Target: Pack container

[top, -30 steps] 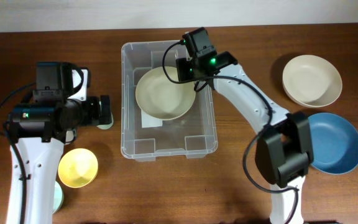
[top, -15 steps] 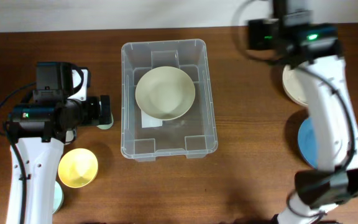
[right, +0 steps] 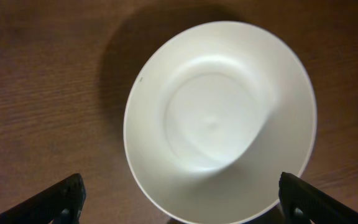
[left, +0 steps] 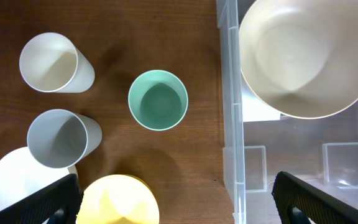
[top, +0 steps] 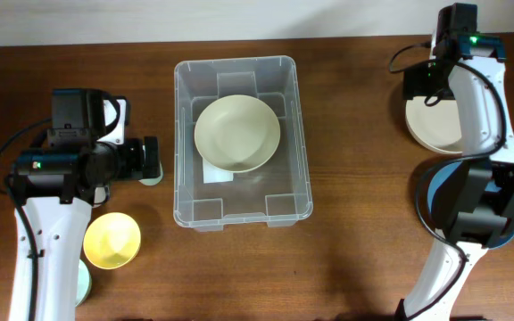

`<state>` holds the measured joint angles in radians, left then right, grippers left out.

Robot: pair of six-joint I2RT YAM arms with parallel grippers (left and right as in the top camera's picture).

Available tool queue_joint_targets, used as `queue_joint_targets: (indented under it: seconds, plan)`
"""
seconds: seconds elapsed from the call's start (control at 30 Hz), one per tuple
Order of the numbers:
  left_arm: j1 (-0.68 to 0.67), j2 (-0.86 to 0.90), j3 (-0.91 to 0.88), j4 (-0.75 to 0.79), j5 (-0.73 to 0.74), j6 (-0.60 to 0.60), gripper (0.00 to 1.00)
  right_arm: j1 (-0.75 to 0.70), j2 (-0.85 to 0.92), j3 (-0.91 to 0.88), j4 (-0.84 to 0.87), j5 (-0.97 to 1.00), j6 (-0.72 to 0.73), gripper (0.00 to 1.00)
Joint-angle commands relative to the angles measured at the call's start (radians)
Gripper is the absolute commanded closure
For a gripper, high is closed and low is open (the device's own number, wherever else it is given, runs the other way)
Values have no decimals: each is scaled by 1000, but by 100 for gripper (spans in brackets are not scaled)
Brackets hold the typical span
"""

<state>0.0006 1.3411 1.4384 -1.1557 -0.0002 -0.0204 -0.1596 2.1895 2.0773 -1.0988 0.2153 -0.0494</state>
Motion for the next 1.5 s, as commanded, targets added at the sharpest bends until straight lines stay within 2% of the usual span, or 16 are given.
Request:
queue_joint_targets:
  seconds: [0.0, 0.27, 0.8, 0.97, 1.4, 1.47]
  plan:
    - [4, 4, 19, 3, -6, -10, 0, 0, 61, 2, 2, -27, 5, 5]
    - [4, 4, 19, 3, -6, -10, 0, 22, 171, 2, 13, -19, 30, 5]
    - [4, 4, 19, 3, -6, -10, 0, -11, 265, 2, 85, -20, 64, 5]
    - [4, 4, 19, 3, -6, -10, 0, -11, 269, 2, 121, -20, 65, 18]
    - [4, 4, 19, 3, -6, -10, 0, -12, 320, -1, 127, -20, 65, 20]
    - [4, 4, 19, 3, -6, -10, 0, -12, 320, -1, 131, -20, 65, 25]
